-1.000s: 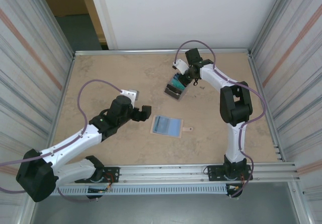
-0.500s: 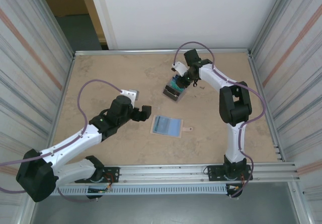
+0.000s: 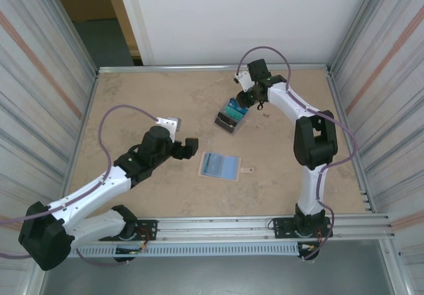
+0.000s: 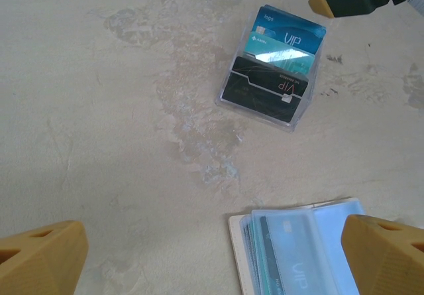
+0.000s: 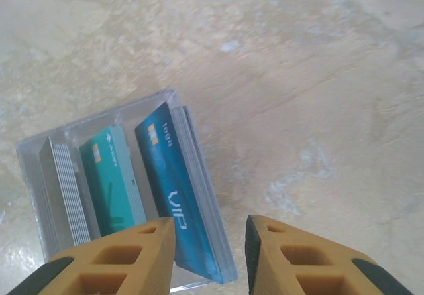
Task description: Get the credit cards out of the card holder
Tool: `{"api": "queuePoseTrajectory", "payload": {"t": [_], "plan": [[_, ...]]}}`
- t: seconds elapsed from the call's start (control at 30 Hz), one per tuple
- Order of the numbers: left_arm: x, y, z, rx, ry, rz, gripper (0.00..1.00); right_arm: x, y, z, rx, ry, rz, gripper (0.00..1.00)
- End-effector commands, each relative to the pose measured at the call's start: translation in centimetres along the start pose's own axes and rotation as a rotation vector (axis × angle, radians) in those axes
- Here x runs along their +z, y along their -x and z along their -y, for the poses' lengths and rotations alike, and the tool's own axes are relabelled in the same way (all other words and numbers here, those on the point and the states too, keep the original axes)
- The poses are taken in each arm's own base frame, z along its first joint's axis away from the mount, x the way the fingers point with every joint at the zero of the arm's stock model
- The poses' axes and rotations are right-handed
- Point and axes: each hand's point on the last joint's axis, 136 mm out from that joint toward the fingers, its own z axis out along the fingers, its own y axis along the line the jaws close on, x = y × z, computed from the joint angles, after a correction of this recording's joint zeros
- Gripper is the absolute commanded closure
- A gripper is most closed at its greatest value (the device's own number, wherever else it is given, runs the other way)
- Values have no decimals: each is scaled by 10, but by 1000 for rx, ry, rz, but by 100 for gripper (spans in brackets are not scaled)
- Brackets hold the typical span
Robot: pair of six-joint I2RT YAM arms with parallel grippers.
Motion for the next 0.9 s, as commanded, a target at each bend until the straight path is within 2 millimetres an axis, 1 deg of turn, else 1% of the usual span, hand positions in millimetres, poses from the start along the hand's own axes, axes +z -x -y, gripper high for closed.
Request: {"api": "queuePoseTrajectory", "payload": {"t": [0.0, 0.1, 0.17, 0.27, 0.3, 0.33, 0.4, 0.43, 0.47, 0.5, 0.63, 0.77, 0.83, 0.87], "plan": [[-5, 1, -6, -8, 12, 12, 1, -19, 3, 6, 54, -59, 24, 65], [-7, 2, -8, -21, 22, 18, 1, -31, 2, 1, 96, -75, 18, 60], [-7, 3, -11, -40, 42, 24, 1, -42, -1, -3, 154, -88, 24, 59], [-8, 5, -19, -84, 79, 38, 1, -56, -10, -20, 242, -87, 35, 51], [-9, 6, -22, -99, 89, 44, 1, -61, -13, -26, 252, -102, 41, 46], [-9, 5, -25, -116, 97, 46, 1, -65, -18, -35, 256, -128, 43, 40], [-11, 6, -32, -155, 118, 57, 1, -74, -24, -54, 246, -164, 49, 31], [-12, 6, -37, -175, 134, 65, 1, -76, -30, -62, 243, -191, 43, 26], [-12, 5, -40, -191, 143, 70, 1, -80, -34, -73, 235, -206, 43, 17], [-13, 5, -43, -204, 151, 78, 1, -82, -38, -87, 223, -212, 43, 0], [-19, 1, -58, -257, 193, 114, 1, -88, -59, -132, 226, -235, 42, 1], [-27, -8, -73, -298, 254, 132, 1, -95, -78, -161, 241, -280, 43, 1], [-31, -12, -79, -313, 281, 144, 1, -94, -90, -175, 258, -270, 11, 0], [-33, -13, -81, -318, 285, 151, 1, -93, -96, -180, 274, -274, -7, 3]]}}
